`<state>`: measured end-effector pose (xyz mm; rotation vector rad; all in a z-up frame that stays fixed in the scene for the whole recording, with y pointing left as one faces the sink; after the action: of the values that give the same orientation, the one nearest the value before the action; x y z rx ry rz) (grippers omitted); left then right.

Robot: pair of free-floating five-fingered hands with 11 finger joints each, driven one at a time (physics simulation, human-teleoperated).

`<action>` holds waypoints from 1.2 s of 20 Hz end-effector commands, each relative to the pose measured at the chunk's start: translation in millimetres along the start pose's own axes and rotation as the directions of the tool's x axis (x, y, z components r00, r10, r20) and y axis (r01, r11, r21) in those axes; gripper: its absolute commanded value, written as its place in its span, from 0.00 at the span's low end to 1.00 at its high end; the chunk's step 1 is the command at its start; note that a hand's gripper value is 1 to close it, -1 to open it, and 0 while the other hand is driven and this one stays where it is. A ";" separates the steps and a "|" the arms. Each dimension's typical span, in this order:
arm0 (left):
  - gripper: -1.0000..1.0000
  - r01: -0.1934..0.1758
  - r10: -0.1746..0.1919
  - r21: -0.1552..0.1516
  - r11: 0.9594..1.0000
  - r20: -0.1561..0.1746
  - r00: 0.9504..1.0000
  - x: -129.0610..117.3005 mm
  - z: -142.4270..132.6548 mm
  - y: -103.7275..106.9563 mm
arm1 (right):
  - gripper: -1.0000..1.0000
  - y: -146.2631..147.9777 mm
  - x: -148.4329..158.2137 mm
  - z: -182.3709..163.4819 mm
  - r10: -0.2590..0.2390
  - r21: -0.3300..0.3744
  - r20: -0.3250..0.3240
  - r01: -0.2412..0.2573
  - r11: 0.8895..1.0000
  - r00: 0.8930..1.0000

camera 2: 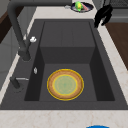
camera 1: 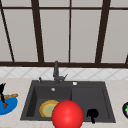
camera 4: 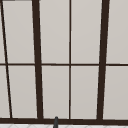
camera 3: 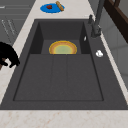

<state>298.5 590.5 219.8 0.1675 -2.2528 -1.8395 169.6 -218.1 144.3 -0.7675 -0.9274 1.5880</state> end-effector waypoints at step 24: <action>0.00 -0.147 0.147 -0.096 0.984 -0.008 0.989 114.8 -107.0 6.6 | 0.50 0.0 0.0 0.0 0.000 0.000 0.000 0.000 1.000 1.000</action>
<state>229.1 475.7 253.8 0.0614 -2.1833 -1.8319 169.6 -218.1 144.3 -0.7675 -0.9274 1.5880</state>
